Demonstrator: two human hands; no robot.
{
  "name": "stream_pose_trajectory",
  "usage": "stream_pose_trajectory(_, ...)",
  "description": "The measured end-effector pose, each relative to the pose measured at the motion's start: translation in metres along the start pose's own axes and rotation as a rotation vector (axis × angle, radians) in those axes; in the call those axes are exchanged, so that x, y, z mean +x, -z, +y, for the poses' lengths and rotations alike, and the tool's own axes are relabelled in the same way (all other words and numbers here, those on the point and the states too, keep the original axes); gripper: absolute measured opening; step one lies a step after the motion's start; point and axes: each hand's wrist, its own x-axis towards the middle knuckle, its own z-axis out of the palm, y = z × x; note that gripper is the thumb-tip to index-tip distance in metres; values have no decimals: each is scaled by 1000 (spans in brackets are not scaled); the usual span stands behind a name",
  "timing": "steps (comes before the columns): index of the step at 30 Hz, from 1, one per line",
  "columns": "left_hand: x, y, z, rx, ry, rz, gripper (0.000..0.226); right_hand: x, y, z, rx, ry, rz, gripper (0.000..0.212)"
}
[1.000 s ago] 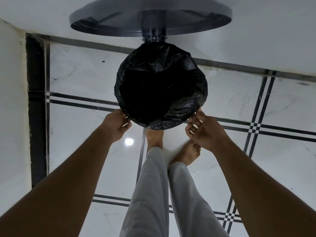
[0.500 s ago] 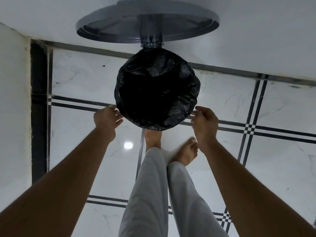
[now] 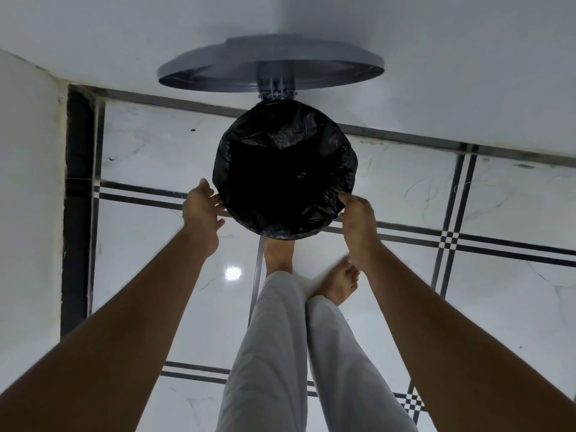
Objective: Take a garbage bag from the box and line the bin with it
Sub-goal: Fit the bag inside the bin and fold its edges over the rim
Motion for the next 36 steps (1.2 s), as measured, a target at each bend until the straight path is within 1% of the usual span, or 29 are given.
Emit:
stream_pose_trajectory(2, -1, 2, 4, 45, -41, 69, 22, -8, 1, -2, -133, 64, 82, 61)
stream_pose_trajectory(3, -3, 3, 5, 36, -53, 53, 20, -10, 3, -2, -149, 85, 75, 60)
stream_pose_trajectory(4, -7, 2, 7, 18, -46, 4, 19, -11, 3, -3, -128, 77, 31, 55)
stream_pose_trajectory(6, -13, 3, 8, 37, -30, -84, 21, -12, 3, -9, -99, 2, -62, 46)
stream_pose_trajectory(8, -15, 6, 12, 69, -40, -128, 23, -11, 2, -14, -109, -39, -90, 44)
stream_pose_trajectory(11, -9, 11, 11, 111, -66, -158, 28, -8, 1, -13, -155, -14, -66, 51)
stream_pose_trajectory(12, -9, 12, 10, 119, -83, -158, 30, -7, 0, -9, -174, 0, -62, 47)
stream_pose_trajectory(15, -7, 14, 3, 128, -139, -175, 34, -6, 0, -2, -207, 40, -70, 24)
stream_pose_trajectory(21, -7, 9, 3, 118, -197, -180, 28, -8, 1, 9, -181, 52, -74, 26)
stream_pose_trajectory(24, -3, 12, 7, 91, -175, -167, 28, -10, 1, 10, -202, 60, -71, 26)
stream_pose_trajectory(28, 0, 10, 9, 93, -179, -180, 27, -10, 3, 13, -261, 72, -42, 35)
stream_pose_trajectory(30, 0, 1, 6, 83, -180, -153, 29, -11, 4, 15, -324, 95, -42, 33)
stream_pose_trajectory(33, 1, -5, 8, 27, -93, -61, 21, -8, 5, 17, -375, 86, -48, 27)
stream_pose_trajectory(35, 3, -6, 7, -12, -54, -87, 18, -5, 7, 19, -383, 74, -45, 21)
stream_pose_trajectory(36, 3, -5, 6, -22, -58, -93, 18, -3, 9, 20, -367, 75, -48, 23)
